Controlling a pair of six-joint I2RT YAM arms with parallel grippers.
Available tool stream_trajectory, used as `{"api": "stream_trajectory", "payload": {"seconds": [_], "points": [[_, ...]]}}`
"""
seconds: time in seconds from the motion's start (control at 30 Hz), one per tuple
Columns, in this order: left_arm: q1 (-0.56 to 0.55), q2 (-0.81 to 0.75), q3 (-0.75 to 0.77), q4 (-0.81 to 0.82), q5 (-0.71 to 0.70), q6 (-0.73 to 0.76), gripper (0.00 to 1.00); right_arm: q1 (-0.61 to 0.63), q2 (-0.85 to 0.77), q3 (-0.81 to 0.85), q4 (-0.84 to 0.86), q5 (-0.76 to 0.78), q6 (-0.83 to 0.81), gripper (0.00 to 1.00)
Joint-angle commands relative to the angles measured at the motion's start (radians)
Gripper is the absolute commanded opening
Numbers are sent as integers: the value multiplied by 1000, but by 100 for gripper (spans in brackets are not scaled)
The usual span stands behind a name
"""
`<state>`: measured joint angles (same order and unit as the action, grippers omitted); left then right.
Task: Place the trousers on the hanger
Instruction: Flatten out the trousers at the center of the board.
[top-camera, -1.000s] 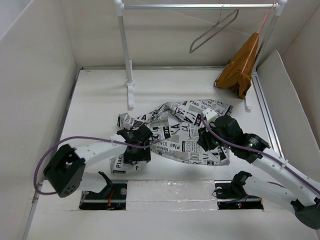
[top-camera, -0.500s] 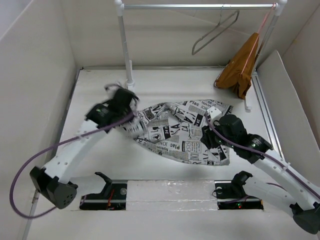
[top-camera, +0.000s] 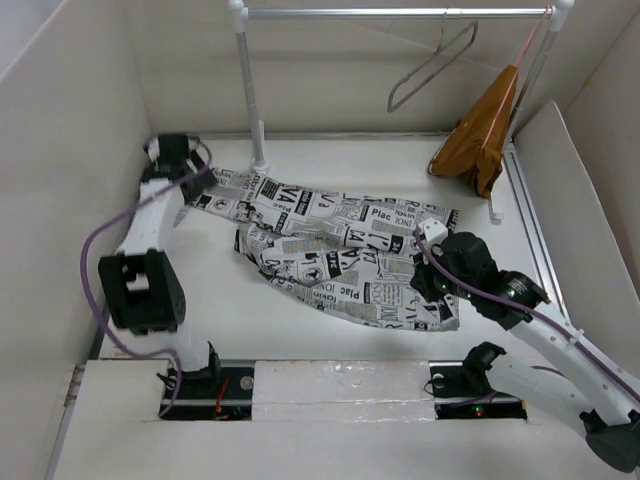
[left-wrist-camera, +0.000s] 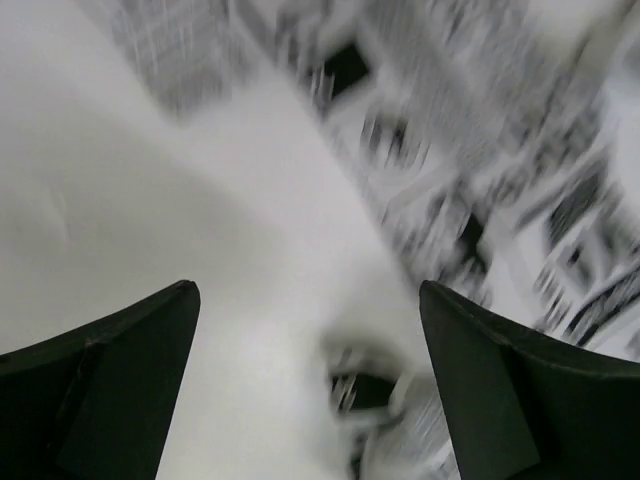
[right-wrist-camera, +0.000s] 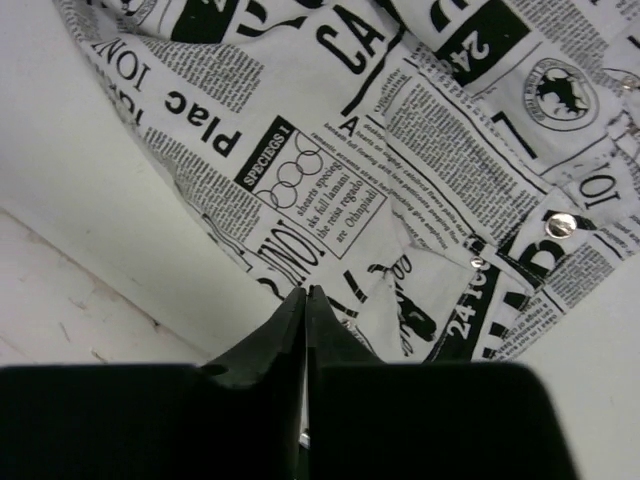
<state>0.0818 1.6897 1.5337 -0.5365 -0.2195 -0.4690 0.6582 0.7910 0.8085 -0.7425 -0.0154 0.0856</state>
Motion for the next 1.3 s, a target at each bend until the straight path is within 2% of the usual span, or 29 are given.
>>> {"api": "stream_trajectory", "payload": {"seconds": [0.0, 0.03, 0.07, 0.1, 0.13, 0.17, 0.2, 0.23, 0.37, 0.47, 0.6, 0.67, 0.7, 0.77, 0.8, 0.83, 0.87, 0.9, 1.07, 1.2, 1.23, 1.27], "points": [[-40, -398, -333, 125, 155, -38, 87, -35, -12, 3, -8, 64, 69, 0], [-40, -453, -412, 145, 179, -45, 76, -49, 5, -2, -5, 63, 72, 0], [-40, -499, -491, 168, 198, -52, 74, -80, 16, 0, 0, 60, 77, 0], [-40, -574, -621, 222, 288, -62, 74, -95, 28, 0, 6, 54, 89, 0], [-40, -590, -670, 248, 336, -48, 79, -110, 36, -8, 18, 48, 91, 0], [-40, -599, -731, 259, 357, -43, 81, -126, 54, -14, 34, 34, 91, 18], [-40, -590, -750, 274, 400, -37, 82, -152, 65, -17, 70, -16, 83, 28], [-40, -578, -773, 282, 426, -19, 86, -163, 85, -25, 84, -49, 83, 45], [-40, -521, -811, 378, 538, -13, 95, -172, 125, -32, 118, -70, 91, 62], [-53, -469, -817, 483, 670, -17, 97, -163, 132, -57, 149, -69, 109, 64], [-142, -353, -736, 512, 599, 10, 98, -215, 158, -107, 189, -19, 140, 67], [-152, -293, -672, 504, 580, 12, 97, -290, 189, -127, 202, -6, 155, 70], [-165, -244, -658, 510, 562, 9, 94, -322, 201, -141, 233, -9, 163, 71], [-165, -210, -629, 512, 549, 4, 72, -434, 240, -178, 267, -26, 169, 72], [-165, -196, -620, 492, 531, 3, 57, -472, 255, -192, 311, -27, 175, 73], [-165, -197, -612, 475, 522, 0, 20, -514, 272, -207, 328, -38, 174, 73], [-165, -206, -598, 451, 513, -3, 6, -595, 318, -212, 345, -56, 169, 73], [-165, -249, -595, 405, 484, -6, 0, -626, 341, -212, 370, -70, 163, 73], [-165, -468, -554, 203, 347, -63, 0, -690, 496, -146, 411, -55, 125, 73], [-165, -683, -439, -29, 231, -132, 0, -713, 658, -80, 419, -145, 100, 69], [-165, -709, -413, -57, 194, -147, 0, -723, 668, -72, 426, -153, 101, 65], [-165, -734, -370, -87, 183, -161, 0, -723, 674, -69, 434, -176, 98, 46]]}}
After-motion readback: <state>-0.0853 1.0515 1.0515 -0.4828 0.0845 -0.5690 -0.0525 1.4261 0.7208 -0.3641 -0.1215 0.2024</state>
